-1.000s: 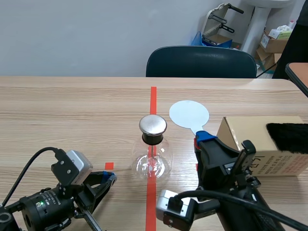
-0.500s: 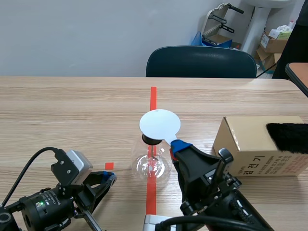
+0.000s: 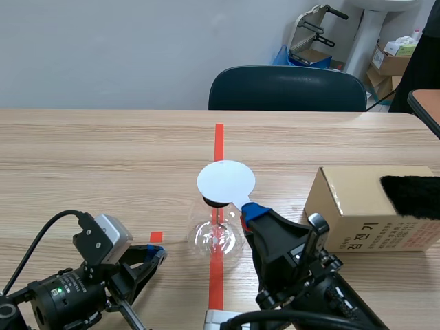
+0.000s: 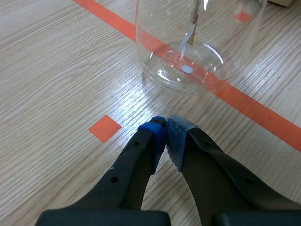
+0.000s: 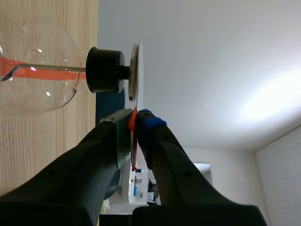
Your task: Do the electroscope experiment
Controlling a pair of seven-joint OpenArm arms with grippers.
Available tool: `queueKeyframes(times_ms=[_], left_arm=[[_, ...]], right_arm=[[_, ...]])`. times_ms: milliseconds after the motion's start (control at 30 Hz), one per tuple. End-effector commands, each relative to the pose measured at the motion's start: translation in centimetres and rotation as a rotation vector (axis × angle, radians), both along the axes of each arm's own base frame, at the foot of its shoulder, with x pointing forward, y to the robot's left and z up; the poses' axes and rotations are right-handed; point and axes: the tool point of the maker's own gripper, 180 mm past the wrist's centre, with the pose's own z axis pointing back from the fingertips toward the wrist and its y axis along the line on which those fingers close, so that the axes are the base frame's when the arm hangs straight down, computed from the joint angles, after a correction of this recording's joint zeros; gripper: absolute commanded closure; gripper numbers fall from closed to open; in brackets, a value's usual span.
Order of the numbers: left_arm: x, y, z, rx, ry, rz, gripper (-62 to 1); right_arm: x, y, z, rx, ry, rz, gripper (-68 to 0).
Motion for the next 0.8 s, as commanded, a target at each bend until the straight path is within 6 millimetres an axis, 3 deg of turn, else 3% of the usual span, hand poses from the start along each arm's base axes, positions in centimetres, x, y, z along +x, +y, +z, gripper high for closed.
queueKeyframes(times_ms=[0, 500, 767], left_arm=[[-0.1, -0.6, 0.5, -0.029, -0.009, -0.002, -4.0], [-0.2, -0.6, 0.4, -0.029, -0.006, -0.002, -4.0], [-0.2, -0.6, 0.4, -0.030, -0.006, -0.002, -4.1]], right_arm=[[0.2, -0.3, 0.8, 0.000, -0.034, 0.003, -1.0], [0.5, -0.5, 1.3, 0.009, -0.049, -0.013, -1.0], [1.7, -2.6, 1.5, 0.018, -0.053, -0.151, -1.0]])
